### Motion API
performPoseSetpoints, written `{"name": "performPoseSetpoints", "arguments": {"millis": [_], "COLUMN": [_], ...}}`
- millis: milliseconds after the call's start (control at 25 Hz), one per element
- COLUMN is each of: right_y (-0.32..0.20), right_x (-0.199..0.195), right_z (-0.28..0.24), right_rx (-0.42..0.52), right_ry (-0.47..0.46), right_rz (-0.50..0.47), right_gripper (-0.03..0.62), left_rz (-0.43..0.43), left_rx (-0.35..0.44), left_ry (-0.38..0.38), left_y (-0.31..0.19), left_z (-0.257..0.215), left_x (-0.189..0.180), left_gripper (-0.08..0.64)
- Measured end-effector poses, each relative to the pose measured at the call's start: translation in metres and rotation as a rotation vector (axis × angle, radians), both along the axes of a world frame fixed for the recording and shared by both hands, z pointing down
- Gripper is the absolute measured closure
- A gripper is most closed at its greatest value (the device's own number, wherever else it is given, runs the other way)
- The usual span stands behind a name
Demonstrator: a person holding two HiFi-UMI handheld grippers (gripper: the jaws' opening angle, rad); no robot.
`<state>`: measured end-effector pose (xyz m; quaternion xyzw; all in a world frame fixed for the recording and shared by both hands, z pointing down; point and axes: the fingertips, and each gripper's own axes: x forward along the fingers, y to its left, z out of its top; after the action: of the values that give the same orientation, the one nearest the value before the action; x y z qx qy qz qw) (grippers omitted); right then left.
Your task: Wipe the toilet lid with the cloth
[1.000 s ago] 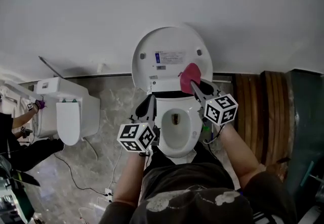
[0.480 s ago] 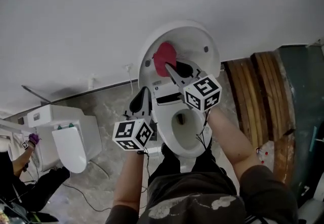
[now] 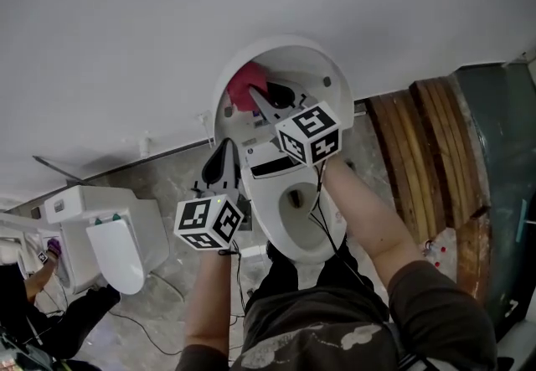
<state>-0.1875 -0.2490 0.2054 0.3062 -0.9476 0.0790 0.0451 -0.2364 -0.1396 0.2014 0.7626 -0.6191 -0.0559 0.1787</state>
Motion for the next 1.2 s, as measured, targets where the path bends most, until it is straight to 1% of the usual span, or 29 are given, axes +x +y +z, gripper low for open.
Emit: {"name": "performPoseSetpoints", "arguments": {"millis": [200, 400, 560, 680, 760, 840, 1000, 1080, 1160, 1200], "right_y": [-0.026, -0.039, -0.040, -0.040, -0.034, -0.020, 0.024, 0.047, 0.063, 0.067], "right_x": [0.067, 0.129, 0.159, 0.169, 0.164, 0.143, 0.069, 0.029, -0.006, -0.021], "right_z": [0.009, 0.031, 0.056, 0.062, 0.054, 0.041, 0.038, 0.041, 0.047, 0.051], "right_rx": [-0.050, -0.169, -0.213, -0.227, -0.211, -0.179, -0.135, -0.116, -0.099, -0.097], "right_ry": [-0.035, -0.144, -0.138, -0.124, -0.113, -0.098, -0.047, -0.021, 0.006, 0.014], "right_rz": [0.112, 0.247, 0.321, 0.336, 0.317, 0.258, 0.052, -0.035, -0.091, -0.103], "right_gripper": [0.543, 0.543, 0.543, 0.543, 0.543, 0.543, 0.543, 0.543, 0.543, 0.543], "left_rz": [-0.005, 0.021, 0.036, 0.039, 0.032, 0.014, -0.034, -0.049, -0.059, -0.062], "left_rx": [-0.026, -0.048, -0.071, -0.072, -0.068, -0.060, -0.054, -0.061, -0.064, -0.066], "left_ry": [-0.003, 0.020, 0.041, 0.044, 0.041, 0.033, 0.011, 0.012, 0.013, 0.011], "left_y": [-0.009, -0.018, -0.023, -0.024, -0.021, -0.015, -0.002, 0.007, 0.017, 0.021], "left_z": [0.007, 0.020, 0.035, 0.037, 0.034, 0.029, 0.028, 0.032, 0.037, 0.039], "left_x": [0.025, 0.062, 0.086, 0.090, 0.084, 0.070, 0.032, 0.015, 0.000, -0.008], "left_gripper": [0.552, 0.552, 0.552, 0.552, 0.552, 0.552, 0.552, 0.552, 0.552, 0.552]}}
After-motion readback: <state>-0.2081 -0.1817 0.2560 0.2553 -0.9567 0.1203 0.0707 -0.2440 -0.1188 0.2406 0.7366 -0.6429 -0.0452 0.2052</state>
